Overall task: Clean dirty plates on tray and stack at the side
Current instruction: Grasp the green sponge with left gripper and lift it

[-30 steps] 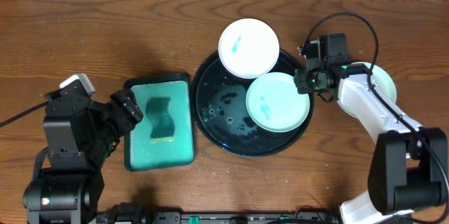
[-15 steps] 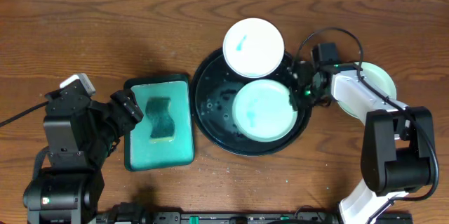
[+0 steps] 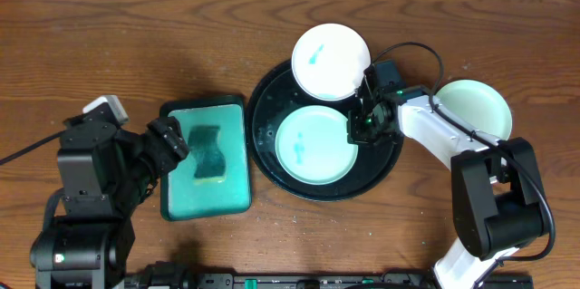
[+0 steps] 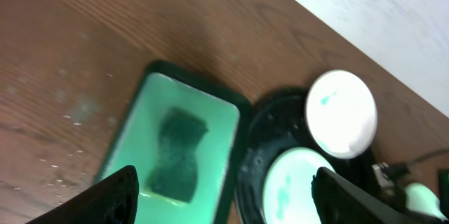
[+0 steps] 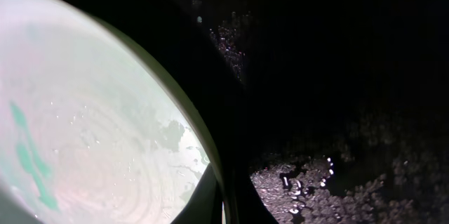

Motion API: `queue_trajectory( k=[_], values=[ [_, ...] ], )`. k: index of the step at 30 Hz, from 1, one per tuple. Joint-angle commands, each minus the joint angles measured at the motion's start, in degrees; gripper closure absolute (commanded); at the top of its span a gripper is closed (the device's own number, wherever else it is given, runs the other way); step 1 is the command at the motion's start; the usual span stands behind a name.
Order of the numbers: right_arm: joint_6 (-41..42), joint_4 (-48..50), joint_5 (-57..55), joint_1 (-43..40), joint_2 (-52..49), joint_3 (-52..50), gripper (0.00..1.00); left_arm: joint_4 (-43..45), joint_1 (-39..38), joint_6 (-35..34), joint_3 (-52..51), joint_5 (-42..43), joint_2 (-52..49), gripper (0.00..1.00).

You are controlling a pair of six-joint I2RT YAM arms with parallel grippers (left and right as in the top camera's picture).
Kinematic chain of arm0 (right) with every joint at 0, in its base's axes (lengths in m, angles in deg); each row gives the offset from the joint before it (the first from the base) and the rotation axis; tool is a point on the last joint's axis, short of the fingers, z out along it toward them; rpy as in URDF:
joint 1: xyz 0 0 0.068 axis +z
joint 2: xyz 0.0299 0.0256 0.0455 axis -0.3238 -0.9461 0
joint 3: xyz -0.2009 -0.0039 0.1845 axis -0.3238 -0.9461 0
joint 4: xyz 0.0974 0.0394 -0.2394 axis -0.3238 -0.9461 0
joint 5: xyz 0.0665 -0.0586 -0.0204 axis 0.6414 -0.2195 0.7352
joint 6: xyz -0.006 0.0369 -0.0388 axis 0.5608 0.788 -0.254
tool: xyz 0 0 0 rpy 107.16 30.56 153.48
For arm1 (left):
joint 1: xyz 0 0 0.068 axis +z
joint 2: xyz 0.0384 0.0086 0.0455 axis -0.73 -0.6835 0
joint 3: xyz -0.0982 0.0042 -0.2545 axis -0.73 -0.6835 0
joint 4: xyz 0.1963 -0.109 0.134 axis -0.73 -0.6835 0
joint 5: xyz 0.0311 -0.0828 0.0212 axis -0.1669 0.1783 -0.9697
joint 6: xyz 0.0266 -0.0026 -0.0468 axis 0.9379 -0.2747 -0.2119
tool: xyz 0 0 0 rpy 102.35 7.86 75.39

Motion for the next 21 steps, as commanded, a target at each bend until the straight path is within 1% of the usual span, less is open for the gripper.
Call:
queue_trajectory(
  k=[1, 4, 5, 8, 11, 13, 16, 17, 20, 21],
  values=[
    [6.3, 0.3, -8.6, -0.5, 0.0, 0.0, 0.99, -2.3, 0.2, 3.4, 1.1, 4.2, -2.0, 0.21],
    [6.0, 0.9, -10.4, -0.7, 0.0, 0.0, 0.99, -6.0, 0.2, 4.0, -0.2, 3.9, -7.1, 0.21],
    [4.6, 1.4, -10.4, -0.7, 0.0, 0.0, 0.99, -7.3, 0.2, 4.0, -0.6, 2.5, -9.4, 0.21],
    [4.3, 1.8, -10.6, -0.9, 0.0, 0.0, 0.99, -9.1, 0.2, 4.0, -0.7, -0.9, -15.0, 0.22],
    [4.4, 2.7, -11.0, -1.0, 0.0, 0.0, 0.99, -9.1, 0.2, 4.0, -0.8, -1.6, -22.8, 0.27],
    [4.4, 3.3, -11.0, -1.0, 0.0, 0.0, 0.99, -9.0, 0.2, 4.0, -0.8, -2.4, -28.5, 0.33],
    [4.4, 3.5, -11.0, -1.0, 0.0, 0.0, 0.99, -7.3, 0.2, 3.7, -0.8, -3.1, -38.6, 0.37],
    [4.4, 3.5, -11.1, -1.0, 0.0, 0.0, 0.99, -6.6, 0.2, 3.8, -0.8, -2.9, -41.3, 0.37],
    [4.4, 3.5, -11.0, -1.0, 0.0, 0.0, 0.99, -4.1, 0.2, 3.8, -0.8, -0.9, -50.0, 0.4],
    [4.4, 3.5, -11.0, -1.0, 0.0, 0.0, 0.99, -2.3, 0.2, 3.9, -0.8, 1.7, -53.6, 0.44]
  ],
)
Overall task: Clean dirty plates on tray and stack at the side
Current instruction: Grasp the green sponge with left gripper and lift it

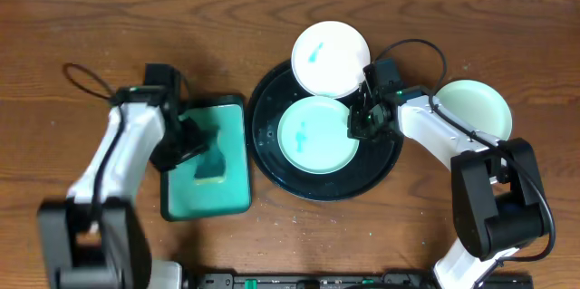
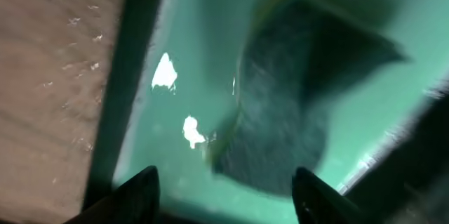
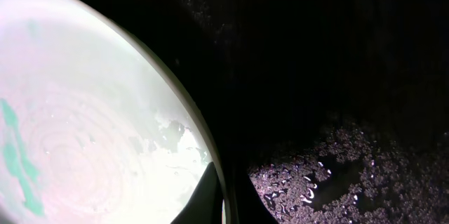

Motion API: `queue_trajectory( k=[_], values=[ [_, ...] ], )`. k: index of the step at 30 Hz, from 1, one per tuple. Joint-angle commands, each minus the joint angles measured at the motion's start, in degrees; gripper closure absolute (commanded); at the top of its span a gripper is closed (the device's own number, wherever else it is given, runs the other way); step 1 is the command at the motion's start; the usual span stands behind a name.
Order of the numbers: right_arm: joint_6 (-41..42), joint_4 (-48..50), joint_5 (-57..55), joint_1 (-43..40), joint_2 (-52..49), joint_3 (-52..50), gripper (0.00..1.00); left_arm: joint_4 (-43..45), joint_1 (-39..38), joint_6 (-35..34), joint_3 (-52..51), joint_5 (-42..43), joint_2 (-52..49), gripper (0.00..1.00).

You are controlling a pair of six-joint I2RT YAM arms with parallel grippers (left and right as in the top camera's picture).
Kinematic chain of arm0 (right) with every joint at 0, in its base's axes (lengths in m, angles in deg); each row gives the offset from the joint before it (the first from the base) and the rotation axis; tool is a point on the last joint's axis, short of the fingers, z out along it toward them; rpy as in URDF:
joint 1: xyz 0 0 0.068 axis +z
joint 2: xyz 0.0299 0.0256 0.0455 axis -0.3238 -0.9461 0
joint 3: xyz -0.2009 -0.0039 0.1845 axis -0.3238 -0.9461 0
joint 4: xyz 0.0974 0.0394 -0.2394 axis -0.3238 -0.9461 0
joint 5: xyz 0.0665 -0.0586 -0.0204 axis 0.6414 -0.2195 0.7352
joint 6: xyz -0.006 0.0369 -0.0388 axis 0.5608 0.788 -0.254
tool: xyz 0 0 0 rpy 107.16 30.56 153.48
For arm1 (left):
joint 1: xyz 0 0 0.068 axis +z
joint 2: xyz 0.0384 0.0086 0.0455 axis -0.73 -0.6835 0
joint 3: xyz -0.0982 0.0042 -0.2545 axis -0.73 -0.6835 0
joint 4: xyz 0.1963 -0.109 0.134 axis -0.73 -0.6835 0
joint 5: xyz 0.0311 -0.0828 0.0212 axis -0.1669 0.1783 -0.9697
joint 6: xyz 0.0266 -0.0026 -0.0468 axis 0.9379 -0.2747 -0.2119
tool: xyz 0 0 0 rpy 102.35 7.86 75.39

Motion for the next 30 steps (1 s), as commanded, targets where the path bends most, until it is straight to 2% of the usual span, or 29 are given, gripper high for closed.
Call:
queue_trajectory(
  k=[1, 3, 6, 11, 14, 16, 20, 27, 28, 29, 30],
  values=[
    [1.1, 0.5, -7.2, -1.0, -0.1, 0.0, 0.99, 3.3, 0.2, 0.9, -0.4, 4.8, -8.0, 0.46],
    [1.1, 0.5, -7.2, -1.0, -0.1, 0.0, 0.99, 6.4, -0.2, 1.1, -0.4, 5.5, -11.0, 0.47],
    [1.1, 0.5, -7.2, -1.0, -0.1, 0.0, 0.99, 8.5, -1.5, 2.0, -0.4, 5.3, -11.8, 0.54],
    [1.1, 0.1, -7.2, -1.0, -0.1, 0.0, 0.99, 6.8, -2.0, 3.5, -0.3, 5.3, -9.4, 0.57],
    [1.1, 0.1, -7.2, -1.0, -0.1, 0.0, 0.99, 6.4, -2.0, 4.3, -0.3, 2.1, -3.7, 0.56],
    [1.1, 0.1, -7.2, -1.0, -0.1, 0.0, 0.99, 6.4, -2.0, 4.3, -0.3, 1.2, -0.9, 0.51],
    [1.1, 0.4, -7.1, -1.0, -0.1, 0.0, 0.99, 7.0, -2.3, 4.2, -1.3, 1.2, -1.1, 0.46],
    [1.1, 0.3, -7.1, -0.9, -0.1, 0.0, 0.99, 15.9, -5.9, 4.2, -9.9, 1.2, -3.9, 0.47],
    [1.1, 0.4, -7.1, -0.9, -0.1, 0.0, 0.99, 16.6, -6.2, 4.2, -10.5, 1.2, -4.2, 0.59],
    [1.1, 0.4, -7.1, -0.9, -0.1, 0.0, 0.99, 16.8, -6.1, 4.2, -10.4, 1.2, -4.2, 0.87],
    [1.1, 0.4, -7.1, -0.9, -0.1, 0.0, 0.99, 16.8, -6.1, 4.2, -10.3, 1.2, -4.1, 0.93]
  ],
)
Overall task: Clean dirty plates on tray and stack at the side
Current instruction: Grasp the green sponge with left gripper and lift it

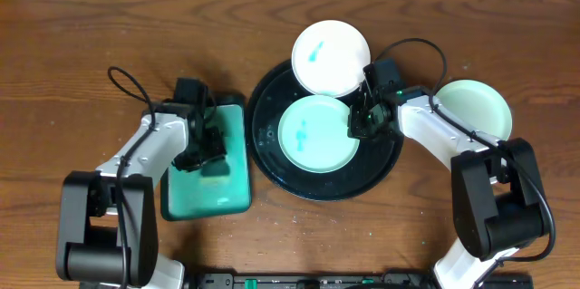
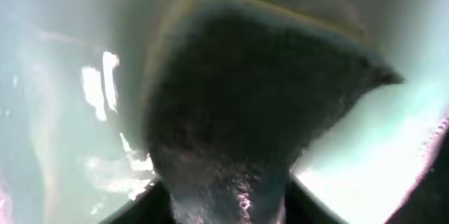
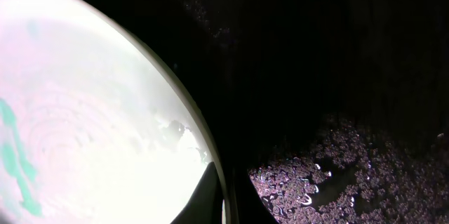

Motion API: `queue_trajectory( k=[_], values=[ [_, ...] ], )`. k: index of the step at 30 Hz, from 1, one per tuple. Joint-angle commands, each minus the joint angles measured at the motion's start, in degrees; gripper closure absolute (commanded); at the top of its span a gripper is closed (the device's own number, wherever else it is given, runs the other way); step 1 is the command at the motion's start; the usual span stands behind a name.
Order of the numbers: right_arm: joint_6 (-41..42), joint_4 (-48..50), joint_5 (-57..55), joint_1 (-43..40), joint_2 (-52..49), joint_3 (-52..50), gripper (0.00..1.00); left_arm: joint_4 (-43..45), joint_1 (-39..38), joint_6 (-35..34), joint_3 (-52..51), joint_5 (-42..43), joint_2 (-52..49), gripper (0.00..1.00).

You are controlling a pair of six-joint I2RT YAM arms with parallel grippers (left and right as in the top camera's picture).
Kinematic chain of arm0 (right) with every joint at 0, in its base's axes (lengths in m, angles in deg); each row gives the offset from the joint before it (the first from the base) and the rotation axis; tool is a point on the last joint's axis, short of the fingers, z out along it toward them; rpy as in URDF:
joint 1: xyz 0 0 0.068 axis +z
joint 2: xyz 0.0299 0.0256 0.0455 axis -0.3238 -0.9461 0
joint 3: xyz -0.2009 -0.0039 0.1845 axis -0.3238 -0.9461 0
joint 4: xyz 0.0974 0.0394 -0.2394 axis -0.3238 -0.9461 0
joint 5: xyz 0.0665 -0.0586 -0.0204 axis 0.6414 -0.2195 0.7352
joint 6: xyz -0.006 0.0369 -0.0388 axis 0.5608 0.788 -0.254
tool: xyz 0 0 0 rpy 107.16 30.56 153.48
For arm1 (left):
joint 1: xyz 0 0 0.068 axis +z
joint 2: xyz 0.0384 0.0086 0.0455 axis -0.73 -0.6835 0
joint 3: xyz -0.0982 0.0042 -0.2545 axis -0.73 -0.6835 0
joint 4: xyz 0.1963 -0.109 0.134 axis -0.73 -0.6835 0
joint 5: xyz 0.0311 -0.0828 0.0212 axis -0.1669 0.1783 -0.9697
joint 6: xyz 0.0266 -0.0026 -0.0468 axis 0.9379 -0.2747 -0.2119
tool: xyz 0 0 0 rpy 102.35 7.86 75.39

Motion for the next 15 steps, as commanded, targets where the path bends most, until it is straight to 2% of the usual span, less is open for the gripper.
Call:
queue_trajectory(
  k=[1, 3, 8, 15],
  values=[
    [1.1, 0.2, -6.7, -0.9, -0.1, 0.0, 0.99, -0.3, -0.1, 0.5, -0.9, -1.0, -0.7, 0.93],
    [1.1, 0.2, -6.7, -0.9, -0.1, 0.0, 0.99, -2.0, -0.1, 0.5, 0.9, -1.0, -0.6, 0.93],
    [1.1, 0.7, -8.3, -0.9, -0.1, 0.0, 0.99, -13.0, -0.1, 0.5, 11.1, -1.0, 1.9, 0.93],
    [1.0, 0.9, -9.1, -0.9, -0.1, 0.0, 0.99, -15.8, -0.1, 0.0, 14.1, -0.9, 6.4, 0.93]
  ],
)
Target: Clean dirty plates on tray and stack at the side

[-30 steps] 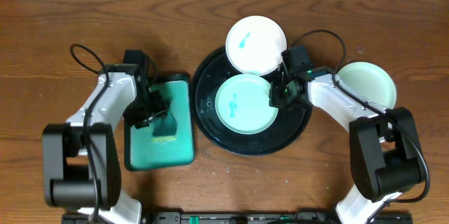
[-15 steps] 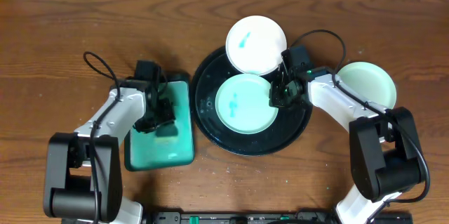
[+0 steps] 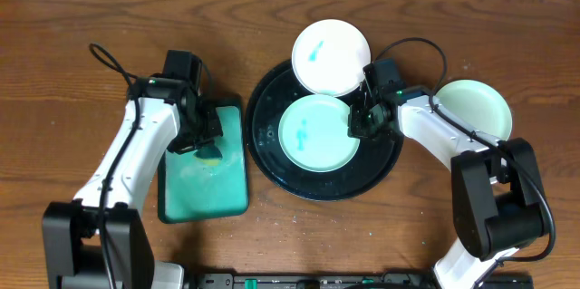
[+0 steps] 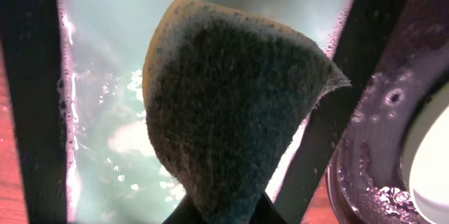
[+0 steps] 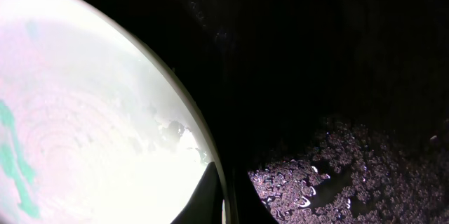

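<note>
A round black tray [image 3: 391, 164] carries a pale plate [image 3: 313, 135] with a green smear. My right gripper [image 3: 355, 126] is shut on that plate's right rim; in the right wrist view its fingers [image 5: 210, 192] pinch the rim of the plate [image 5: 84, 126]. A second smeared white plate [image 3: 331, 58] overlaps the tray's far edge. My left gripper [image 3: 205, 137] is shut on a dark green sponge [image 4: 231, 104], which hangs above the wet green basin [image 3: 204, 189]. In the left wrist view the left gripper [image 4: 224, 215] shows at the bottom edge.
A clean pale green plate [image 3: 476, 108] lies on the table right of the tray. The basin [image 4: 105, 112] holds a film of water. The tray's wet floor [image 5: 337, 182] is beaded with drops. Cables trail behind both arms.
My left gripper, shut on the sponge down in the basin, now holds it higher, clear of the basin floor. The right gripper and both dirty plates have not moved.
First my left gripper stood open off the basin's left with the sponge lying inside. Then it was open right over the sponge, then shut on it in the basin, and now holds it lifted. My right gripper stayed at the tray plate's rim throughout.
</note>
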Motion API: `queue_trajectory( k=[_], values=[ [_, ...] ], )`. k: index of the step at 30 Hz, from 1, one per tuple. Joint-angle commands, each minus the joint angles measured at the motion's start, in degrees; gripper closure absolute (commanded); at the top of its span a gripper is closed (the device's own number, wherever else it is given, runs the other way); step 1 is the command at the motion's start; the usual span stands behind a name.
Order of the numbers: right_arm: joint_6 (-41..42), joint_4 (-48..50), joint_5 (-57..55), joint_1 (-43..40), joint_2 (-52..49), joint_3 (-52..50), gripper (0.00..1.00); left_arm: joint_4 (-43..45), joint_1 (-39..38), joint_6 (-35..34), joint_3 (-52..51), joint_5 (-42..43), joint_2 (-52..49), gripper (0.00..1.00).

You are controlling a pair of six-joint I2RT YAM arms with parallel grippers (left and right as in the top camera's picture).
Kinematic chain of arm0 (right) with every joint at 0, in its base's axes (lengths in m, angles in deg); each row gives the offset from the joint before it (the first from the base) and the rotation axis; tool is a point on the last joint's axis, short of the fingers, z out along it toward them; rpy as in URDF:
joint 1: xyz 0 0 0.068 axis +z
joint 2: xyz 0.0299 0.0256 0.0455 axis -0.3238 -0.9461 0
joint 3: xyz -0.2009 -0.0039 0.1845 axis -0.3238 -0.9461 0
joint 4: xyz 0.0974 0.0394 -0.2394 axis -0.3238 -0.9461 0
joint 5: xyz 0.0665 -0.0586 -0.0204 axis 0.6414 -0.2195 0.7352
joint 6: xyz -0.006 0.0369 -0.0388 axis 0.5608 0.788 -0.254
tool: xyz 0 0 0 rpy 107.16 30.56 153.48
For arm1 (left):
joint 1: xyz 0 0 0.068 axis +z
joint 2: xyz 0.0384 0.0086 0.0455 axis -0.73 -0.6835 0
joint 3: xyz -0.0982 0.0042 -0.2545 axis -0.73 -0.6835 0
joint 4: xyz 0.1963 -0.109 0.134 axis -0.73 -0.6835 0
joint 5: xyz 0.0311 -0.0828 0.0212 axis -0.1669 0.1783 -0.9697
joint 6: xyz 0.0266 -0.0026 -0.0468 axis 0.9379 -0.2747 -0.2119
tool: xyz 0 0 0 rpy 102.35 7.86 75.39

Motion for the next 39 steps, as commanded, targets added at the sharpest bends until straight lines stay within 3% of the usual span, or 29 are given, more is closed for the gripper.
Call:
queue_trajectory(
  k=[1, 3, 12, 16, 19, 23, 32, 34, 39],
  values=[
    [0.2, 0.8, -8.4, -0.9, -0.1, -0.1, 0.99, -0.6, 0.3, -0.7, 1.0, 0.1, 1.4, 0.93],
    [-1.8, 1.0, -8.1, -0.9, -0.1, -0.1, 0.99, 0.1, 0.1, -0.7, 1.0, 3.5, 1.4, 0.93],
    [-3.0, 0.3, -8.0, -0.9, -0.1, -0.1, 0.99, -0.6, -0.6, -2.5, 1.0, -0.2, 1.4, 0.93],
    [-3.0, 0.4, -8.0, -0.9, -0.1, -0.1, 0.99, 1.7, -1.5, -3.6, 1.0, 8.1, 1.4, 0.93],
    [-3.0, 0.5, -8.0, -0.9, -0.1, -0.1, 0.99, 10.2, -5.3, -7.0, 0.3, 15.3, 1.3, 0.93],
    [-3.0, 0.3, -8.0, -0.9, -0.1, -0.1, 0.99, 25.2, -15.7, -9.6, -2.3, 15.9, -0.9, 0.93],
    [-3.0, 0.2, -6.9, -0.9, -0.1, -0.1, 0.99, 39.0, -25.7, -21.4, -2.2, 16.1, -17.0, 0.93],
    [-3.0, 0.0, -6.9, -0.9, -0.1, -0.1, 0.99, 38.8, -25.4, -22.1, -2.2, 15.8, -19.8, 0.93],
    [-3.0, -0.5, -6.9, -0.9, -0.1, -0.1, 0.99, 31.1, -21.7, -30.4, -2.2, 6.0, -20.7, 0.93]
  ],
)
